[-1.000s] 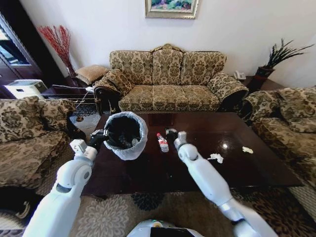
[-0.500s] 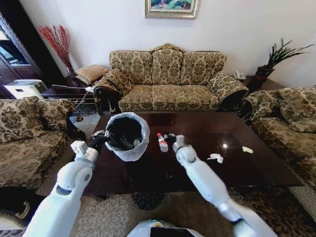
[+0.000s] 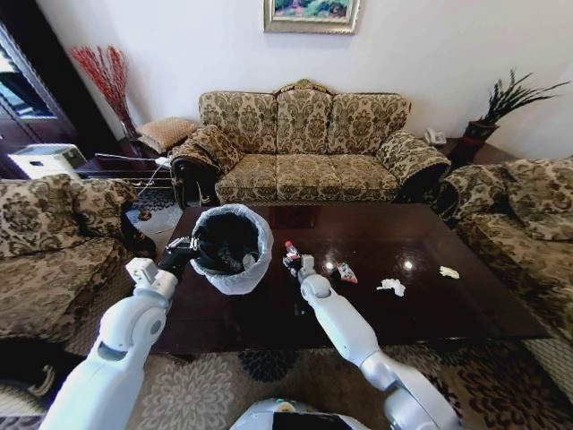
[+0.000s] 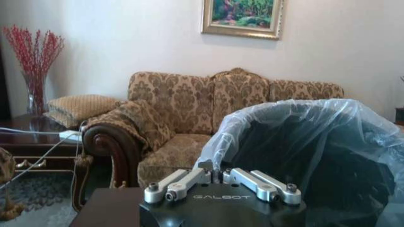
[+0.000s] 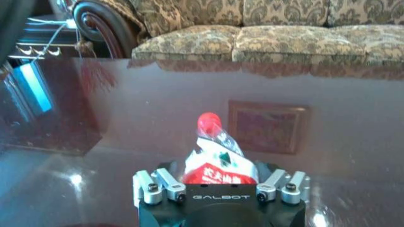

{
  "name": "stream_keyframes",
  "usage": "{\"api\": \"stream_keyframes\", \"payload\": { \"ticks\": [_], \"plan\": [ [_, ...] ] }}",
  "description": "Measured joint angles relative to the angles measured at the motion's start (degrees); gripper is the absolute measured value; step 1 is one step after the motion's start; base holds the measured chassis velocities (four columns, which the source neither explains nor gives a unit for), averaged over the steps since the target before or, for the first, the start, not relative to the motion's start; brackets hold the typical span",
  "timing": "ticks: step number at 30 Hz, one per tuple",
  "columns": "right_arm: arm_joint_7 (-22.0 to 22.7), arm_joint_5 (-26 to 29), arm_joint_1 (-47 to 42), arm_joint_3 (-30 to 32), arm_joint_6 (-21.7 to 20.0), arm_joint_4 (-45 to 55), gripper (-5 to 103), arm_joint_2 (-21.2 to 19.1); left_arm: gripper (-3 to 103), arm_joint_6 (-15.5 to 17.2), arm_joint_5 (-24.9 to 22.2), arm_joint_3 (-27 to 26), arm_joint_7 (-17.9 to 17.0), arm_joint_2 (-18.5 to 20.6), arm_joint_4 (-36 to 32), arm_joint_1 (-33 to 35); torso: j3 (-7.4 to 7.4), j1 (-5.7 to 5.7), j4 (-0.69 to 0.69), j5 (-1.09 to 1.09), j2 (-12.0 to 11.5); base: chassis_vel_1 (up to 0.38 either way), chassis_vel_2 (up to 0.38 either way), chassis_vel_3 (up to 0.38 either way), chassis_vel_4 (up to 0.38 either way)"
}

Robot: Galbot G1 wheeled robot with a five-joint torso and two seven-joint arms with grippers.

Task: Move to the front of the table and place the trash on the table into the trash bin.

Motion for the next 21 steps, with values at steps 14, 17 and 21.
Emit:
{"api": "stream_keyframes", "payload": {
  "ticks": [14,17,21],
  "plan": [
    [-3.7,1.6,0.9,1.1,0.7,-4.6,91,1.1,3,-0.1,0.4,0.2,0.0,-0.6,0.6,-0.1,-0.03,-0.02,-0.01,0.01,0.0,0.000,0.000,0.000,0.000],
    [-4.1,1.8,0.8,1.2,0.8,-4.8,79,1.1,3,-0.1,0.6,0.2,-0.1,-0.9,0.6,0.0,-0.02,-0.02,0.00,0.01,0.0,0.000,0.000,0.000,0.000],
    [-4.2,2.2,0.5,1.2,0.8,-4.6,72,0.9,3,-0.1,0.8,0.2,-0.1,-1.2,0.4,0.1,-0.02,-0.02,0.03,0.02,0.0,0.000,0.000,0.000,0.000]
  ]
}}
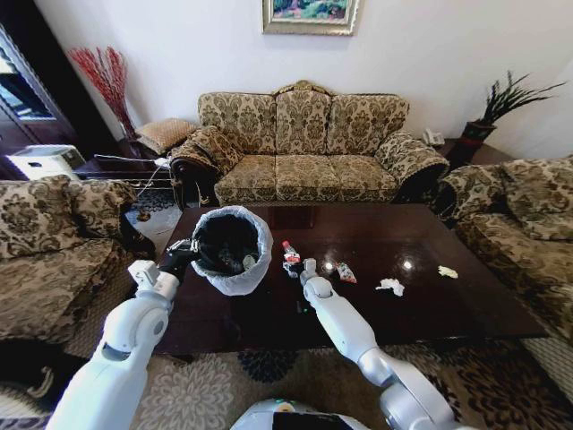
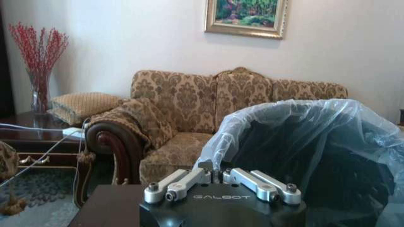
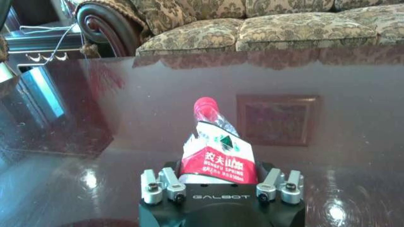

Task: Move to the front of the table and place the trash on the table into the trash bin.

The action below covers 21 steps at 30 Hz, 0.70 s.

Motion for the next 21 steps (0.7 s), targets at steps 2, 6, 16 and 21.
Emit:
{"api": "stream_keyframes", "payload": {
  "ticks": [2,6,16,21],
  "plan": [
    [0.0,0.1,-0.1,0.0,0.0,0.1,68,-0.1,3,0.0,0.0,0.0,0.0,-0.1,-0.1,0.0,0.00,0.00,0.00,0.00,0.0,0.000,0.000,0.000,0.000],
    [0.0,0.4,-0.7,0.2,0.0,0.8,58,-0.5,3,0.0,0.1,-0.2,0.0,-0.1,-0.5,0.1,0.00,0.00,-0.01,0.00,0.0,0.000,0.000,0.000,0.000],
    [0.6,0.9,-2.3,1.0,0.3,3.2,35,-0.7,3,0.0,0.1,-0.5,0.0,-0.2,-1.4,0.6,0.02,0.01,0.00,-0.02,0.0,0.000,0.000,0.000,0.000],
    [2.0,1.0,-3.1,1.7,0.7,7.7,25,-1.6,3,0.0,0.1,-0.6,0.0,-0.3,-1.4,0.7,0.07,0.04,-0.03,-0.02,-0.1,0.000,0.000,0.000,0.000]
  ]
}}
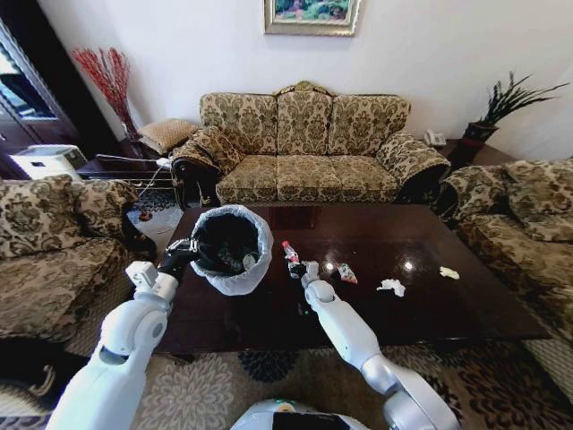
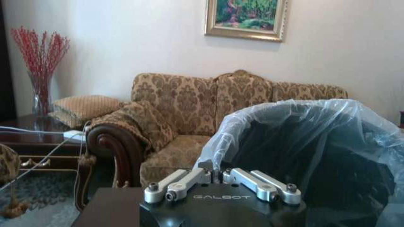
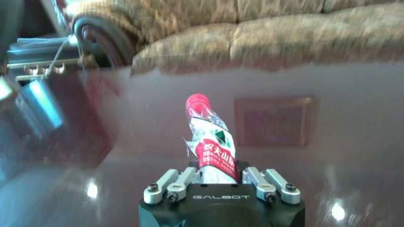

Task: Move to the front of the table and place the trash on the table into the trash bin.

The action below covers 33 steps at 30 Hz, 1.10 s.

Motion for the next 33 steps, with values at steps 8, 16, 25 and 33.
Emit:
{"api": "stream_keyframes", "payload": {
  "ticks": [8,16,25,33],
  "plan": [
    [2.3,-0.9,0.4,0.7,2.4,14.5,10,-4.4,3,-0.1,0.3,0.1,0.1,-0.5,-0.5,0.4,-0.04,-0.02,0.00,0.02,0.0,0.000,0.000,0.000,0.000],
    [2.3,5.5,4.9,-2.4,-0.9,37.2,10,-11.4,3,0.2,1.1,0.8,0.4,-0.6,-1.0,1.5,-0.06,-0.04,0.02,0.01,0.0,0.000,0.000,0.000,0.000],
    [1.8,20.3,11.4,-17.1,-6.8,55.5,10,-18.9,3,0.7,1.6,1.0,0.5,-0.7,-1.2,2.3,-0.06,-0.04,0.02,0.00,0.0,0.000,0.000,0.000,0.000],
    [-0.5,16.2,9.5,-22.0,-8.6,55.6,12,-20.5,3,0.7,1.6,0.6,0.4,-0.9,-1.5,2.9,-0.06,-0.04,0.01,0.02,0.0,0.000,0.000,0.000,0.000]
  ]
}}
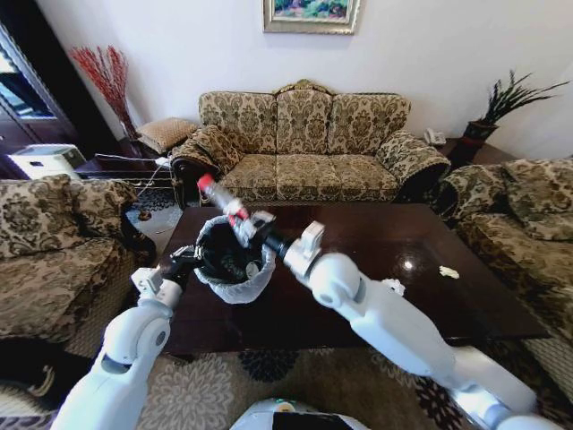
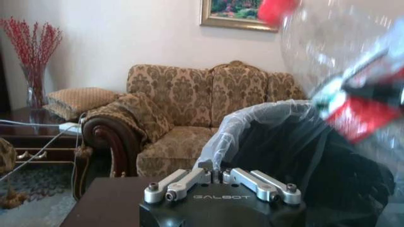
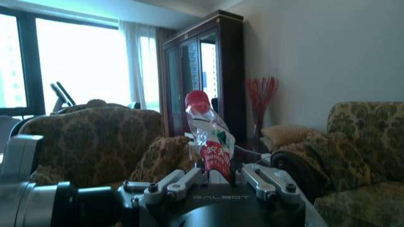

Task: Move to the front of the table and place the trash on the table into the trash bin.

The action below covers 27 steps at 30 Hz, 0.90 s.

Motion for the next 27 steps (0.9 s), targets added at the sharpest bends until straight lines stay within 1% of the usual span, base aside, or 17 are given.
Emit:
{"api": "stream_keyframes", "payload": {
  "ticks": [3,4,5,6,8,9,11,12,16,18,19,20,21,22,23,24,27],
  "plan": [
    [-1.4,-2.1,0.0,-0.5,1.2,-1.8,28,0.4,3,0.0,0.0,-0.1,0.0,-0.1,-0.1,0.0,0.00,0.00,0.00,-0.01,0.0,0.000,0.000,0.000,0.000],
    [-1.4,-2.1,0.0,-0.5,1.2,-1.8,28,0.4,3,0.0,0.0,-0.1,0.0,-0.1,-0.1,0.0,0.00,0.00,0.00,-0.01,0.0,0.000,0.000,0.000,0.000],
    [-1.8,-2.5,0.3,-0.5,1.6,-2.4,33,0.7,3,0.0,0.0,-0.1,0.0,-0.1,-0.3,0.0,0.00,0.00,0.00,-0.01,0.0,0.000,0.000,0.000,0.000],
    [-1.9,-2.6,0.4,-0.5,1.7,-2.6,33,0.9,3,0.0,0.0,-0.1,0.0,-0.1,-0.3,0.0,0.00,0.01,0.00,-0.01,0.0,0.000,0.000,0.000,0.000],
    [-2.1,-2.7,0.8,-0.5,1.8,-3.1,44,1.4,3,0.0,0.0,-0.1,0.0,-0.1,-0.5,0.0,0.00,0.01,0.01,-0.01,0.0,0.000,0.000,0.000,0.000],
    [-2.1,-2.7,0.8,-0.5,1.8,-3.1,44,1.4,3,0.0,0.0,-0.1,0.0,-0.1,-0.5,0.0,0.00,0.01,0.01,-0.01,0.0,0.000,0.000,0.000,0.000],
    [-2.1,-2.9,0.8,-0.7,2.0,-3.2,54,1.6,3,0.0,0.0,-0.2,0.0,-0.2,-0.5,0.2,0.00,0.01,0.00,-0.01,0.0,0.000,0.000,0.000,0.000],
    [-2.1,-2.9,0.8,-0.7,2.0,-3.2,54,1.6,3,0.0,0.0,-0.2,0.0,-0.2,-0.5,0.2,0.00,0.01,0.00,-0.01,0.0,0.000,0.000,0.000,0.000],
    [-2.1,-3.6,0.8,-0.4,3.5,-4.2,77,2.5,3,0.0,0.2,-0.3,0.1,-0.3,-1.0,0.5,0.00,0.01,0.01,-0.01,0.0,0.000,0.000,0.000,0.000],
    [-1.9,-3.6,0.9,-0.2,3.9,-4.2,77,2.6,3,0.0,0.3,-0.3,0.1,-0.4,-1.0,0.6,0.00,0.01,0.01,-0.01,0.0,0.000,0.000,0.000,0.000],
    [-1.8,-3.6,0.9,0.1,4.1,-4.2,82,2.6,3,0.0,0.3,-0.3,0.1,-0.4,-1.0,0.6,0.00,0.01,0.01,-0.01,0.0,0.000,0.000,0.000,0.000],
    [-1.5,-3.4,1.1,0.6,4.3,-4.0,82,2.6,3,0.0,0.3,-0.3,0.1,-0.4,-1.0,0.7,0.01,0.01,0.01,-0.01,0.0,0.000,0.000,0.000,0.000],
    [-0.7,-2.9,1.4,1.5,4.6,-3.5,92,2.6,3,0.0,0.4,-0.3,0.1,-0.5,-1.0,0.7,0.01,0.01,0.01,-0.01,0.0,0.000,0.000,0.000,0.000],
    [1.2,-1.8,2.0,3.4,5.1,-2.6,97,2.4,3,-0.1,0.6,-0.3,0.1,-0.5,-1.0,0.7,0.00,0.01,0.01,-0.01,0.0,0.000,0.000,0.000,0.000],
    [1.2,-1.8,2.0,3.4,5.1,-2.6,97,2.4,3,-0.1,0.6,-0.3,0.1,-0.5,-1.0,0.7,0.00,0.01,0.01,-0.01,0.0,0.000,0.000,0.000,0.000],
    [2.8,-1.1,2.2,4.8,5.4,-2.2,99,1.9,3,-0.2,0.8,-0.3,0.1,-0.6,-0.8,0.8,0.00,0.01,0.01,-0.01,0.0,0.000,0.000,0.000,0.000],
    [8.2,-0.4,0.3,10.3,5.7,-2.7,100,-1.2,3,-0.4,1.5,-0.4,0.1,-1.0,-0.7,0.9,0.00,0.01,0.02,-0.01,0.0,0.000,0.000,0.000,0.000]
  ]
}}
